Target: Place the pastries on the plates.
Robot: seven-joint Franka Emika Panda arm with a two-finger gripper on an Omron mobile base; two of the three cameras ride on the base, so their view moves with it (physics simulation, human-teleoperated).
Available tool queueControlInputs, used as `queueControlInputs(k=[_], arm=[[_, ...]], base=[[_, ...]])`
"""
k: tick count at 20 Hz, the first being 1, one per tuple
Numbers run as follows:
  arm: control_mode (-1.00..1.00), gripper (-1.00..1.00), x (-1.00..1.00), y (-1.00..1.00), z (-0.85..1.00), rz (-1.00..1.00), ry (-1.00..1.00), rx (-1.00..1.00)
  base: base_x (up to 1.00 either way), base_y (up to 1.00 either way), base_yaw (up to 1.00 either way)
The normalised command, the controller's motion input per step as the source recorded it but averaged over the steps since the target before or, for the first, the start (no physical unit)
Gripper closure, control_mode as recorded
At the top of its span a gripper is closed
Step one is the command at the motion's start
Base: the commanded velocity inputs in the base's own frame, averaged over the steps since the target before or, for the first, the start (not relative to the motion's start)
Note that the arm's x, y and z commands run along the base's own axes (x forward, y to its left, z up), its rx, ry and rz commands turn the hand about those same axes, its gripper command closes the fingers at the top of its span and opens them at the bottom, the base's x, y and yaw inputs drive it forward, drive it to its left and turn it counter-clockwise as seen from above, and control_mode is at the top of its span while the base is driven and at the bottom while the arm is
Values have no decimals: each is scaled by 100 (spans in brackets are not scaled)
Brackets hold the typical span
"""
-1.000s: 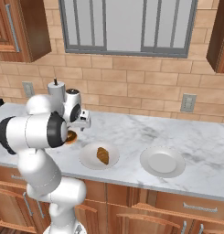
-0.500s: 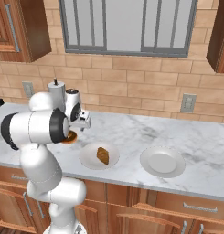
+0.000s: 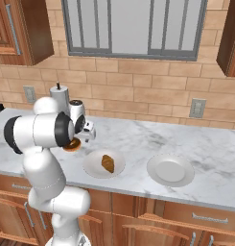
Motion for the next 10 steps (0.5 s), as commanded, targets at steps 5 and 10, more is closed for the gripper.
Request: queueControlInputs(k=[5, 10], arm=[[-100, -100, 0, 3, -14, 0, -4, 0], [-100, -100, 0, 16, -2, 0, -5, 0]], base=[[0, 0, 0], [0, 0, 0]])
